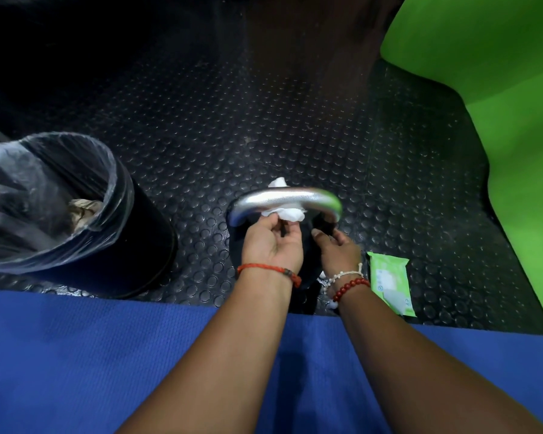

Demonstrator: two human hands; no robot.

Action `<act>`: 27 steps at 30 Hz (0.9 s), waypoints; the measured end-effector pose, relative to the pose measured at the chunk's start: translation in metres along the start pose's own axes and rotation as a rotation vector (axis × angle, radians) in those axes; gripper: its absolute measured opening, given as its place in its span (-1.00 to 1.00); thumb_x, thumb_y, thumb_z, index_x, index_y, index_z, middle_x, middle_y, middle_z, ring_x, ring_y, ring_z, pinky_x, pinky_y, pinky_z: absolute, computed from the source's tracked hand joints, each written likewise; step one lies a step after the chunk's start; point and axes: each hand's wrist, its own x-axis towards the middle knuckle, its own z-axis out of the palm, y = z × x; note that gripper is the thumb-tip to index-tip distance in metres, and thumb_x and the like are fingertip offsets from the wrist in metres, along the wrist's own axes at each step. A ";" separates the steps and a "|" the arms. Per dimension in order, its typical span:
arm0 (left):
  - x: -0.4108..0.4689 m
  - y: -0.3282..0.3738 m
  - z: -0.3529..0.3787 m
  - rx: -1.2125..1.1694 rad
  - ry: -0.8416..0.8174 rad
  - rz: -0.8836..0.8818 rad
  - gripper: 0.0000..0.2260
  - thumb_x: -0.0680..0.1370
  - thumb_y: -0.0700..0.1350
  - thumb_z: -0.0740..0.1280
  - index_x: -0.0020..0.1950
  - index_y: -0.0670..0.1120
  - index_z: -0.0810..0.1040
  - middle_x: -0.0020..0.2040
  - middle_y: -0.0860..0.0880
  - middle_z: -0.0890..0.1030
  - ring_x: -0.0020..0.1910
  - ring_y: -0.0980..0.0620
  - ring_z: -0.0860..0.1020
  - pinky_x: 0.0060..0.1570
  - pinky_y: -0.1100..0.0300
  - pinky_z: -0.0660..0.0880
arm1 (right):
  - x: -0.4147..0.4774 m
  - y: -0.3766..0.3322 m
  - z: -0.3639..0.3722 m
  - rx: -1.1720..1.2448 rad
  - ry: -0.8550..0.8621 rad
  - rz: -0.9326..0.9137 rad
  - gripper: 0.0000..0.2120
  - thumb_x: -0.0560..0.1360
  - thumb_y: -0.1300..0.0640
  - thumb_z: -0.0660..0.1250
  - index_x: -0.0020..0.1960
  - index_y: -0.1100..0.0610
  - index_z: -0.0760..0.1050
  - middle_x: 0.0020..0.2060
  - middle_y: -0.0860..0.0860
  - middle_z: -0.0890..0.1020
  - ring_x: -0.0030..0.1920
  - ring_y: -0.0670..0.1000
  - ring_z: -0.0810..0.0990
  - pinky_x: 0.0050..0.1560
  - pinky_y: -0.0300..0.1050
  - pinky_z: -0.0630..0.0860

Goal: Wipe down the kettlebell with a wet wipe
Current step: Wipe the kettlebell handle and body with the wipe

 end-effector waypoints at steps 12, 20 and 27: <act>-0.006 -0.002 -0.006 0.029 -0.024 -0.006 -0.89 0.58 -0.35 0.18 -0.05 -0.28 0.50 -0.12 -0.13 0.53 -0.16 0.01 0.53 -0.18 0.21 0.57 | -0.002 -0.002 0.000 -0.017 0.011 -0.010 -0.71 0.44 0.17 0.43 0.14 0.20 0.57 -0.13 0.06 0.67 -0.24 -0.07 0.61 -0.19 -0.24 0.56; -0.004 0.000 -0.007 0.033 -0.018 -0.009 -0.90 0.58 -0.35 0.20 0.01 -0.29 0.50 -0.10 -0.14 0.53 -0.13 0.01 0.53 -0.08 0.16 0.55 | -0.003 -0.003 0.000 0.004 -0.005 0.012 -0.74 0.45 0.18 0.42 0.12 0.18 0.57 -0.12 0.07 0.66 -0.16 0.01 0.63 -0.12 -0.20 0.54; -0.002 0.003 -0.004 0.051 0.018 -0.017 -0.89 0.57 -0.34 0.21 0.05 -0.25 0.49 -0.08 -0.12 0.52 -0.14 0.03 0.50 -0.17 0.19 0.53 | 0.001 -0.002 -0.001 -0.049 -0.013 -0.014 -0.71 0.45 0.15 0.43 0.16 0.10 0.55 -0.12 -0.01 0.65 -0.16 -0.05 0.61 -0.19 -0.26 0.50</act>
